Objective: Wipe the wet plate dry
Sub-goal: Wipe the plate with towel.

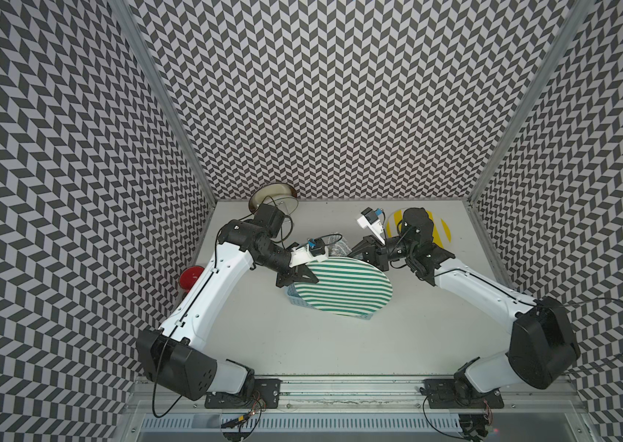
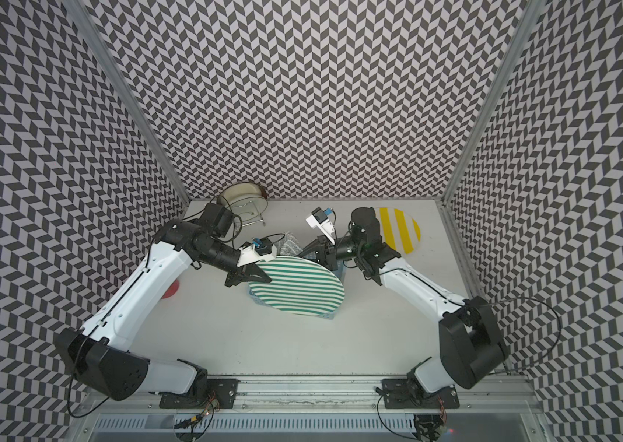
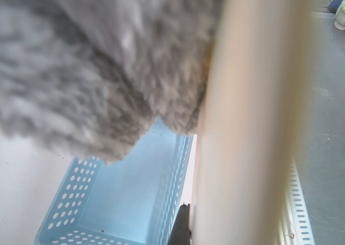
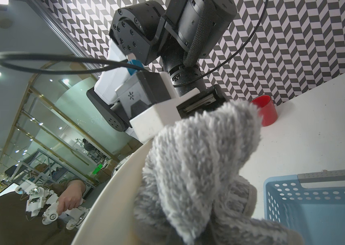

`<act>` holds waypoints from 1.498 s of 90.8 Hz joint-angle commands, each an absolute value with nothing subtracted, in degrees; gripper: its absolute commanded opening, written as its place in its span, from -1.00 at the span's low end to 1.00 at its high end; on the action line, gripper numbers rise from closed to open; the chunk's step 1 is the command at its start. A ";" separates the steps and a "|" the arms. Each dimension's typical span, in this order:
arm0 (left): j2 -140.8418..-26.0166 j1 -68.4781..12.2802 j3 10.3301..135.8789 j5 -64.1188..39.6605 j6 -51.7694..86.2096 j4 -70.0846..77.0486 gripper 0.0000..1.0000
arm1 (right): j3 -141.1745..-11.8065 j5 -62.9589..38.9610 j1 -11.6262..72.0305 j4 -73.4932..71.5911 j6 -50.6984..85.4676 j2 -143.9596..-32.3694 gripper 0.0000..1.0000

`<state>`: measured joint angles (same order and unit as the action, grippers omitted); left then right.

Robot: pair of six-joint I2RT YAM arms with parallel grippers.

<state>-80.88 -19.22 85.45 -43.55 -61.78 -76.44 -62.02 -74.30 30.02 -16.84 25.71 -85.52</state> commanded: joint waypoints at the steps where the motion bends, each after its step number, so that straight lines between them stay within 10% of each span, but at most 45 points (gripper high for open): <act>1: -80.06 -15.59 88.63 -42.55 -57.28 -72.11 -1.00 | -61.26 -78.20 31.12 -19.42 25.71 -82.82 -1.00; 136: -83.16 2.16 95.41 -55.13 -59.55 -77.64 -1.00 | -54.39 -73.16 28.13 -25.91 28.33 -76.97 -1.00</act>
<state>-81.91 -0.58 91.98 -48.27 -69.80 -85.19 -56.12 -63.79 26.00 -24.43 27.51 -79.18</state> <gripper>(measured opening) 0.070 0.066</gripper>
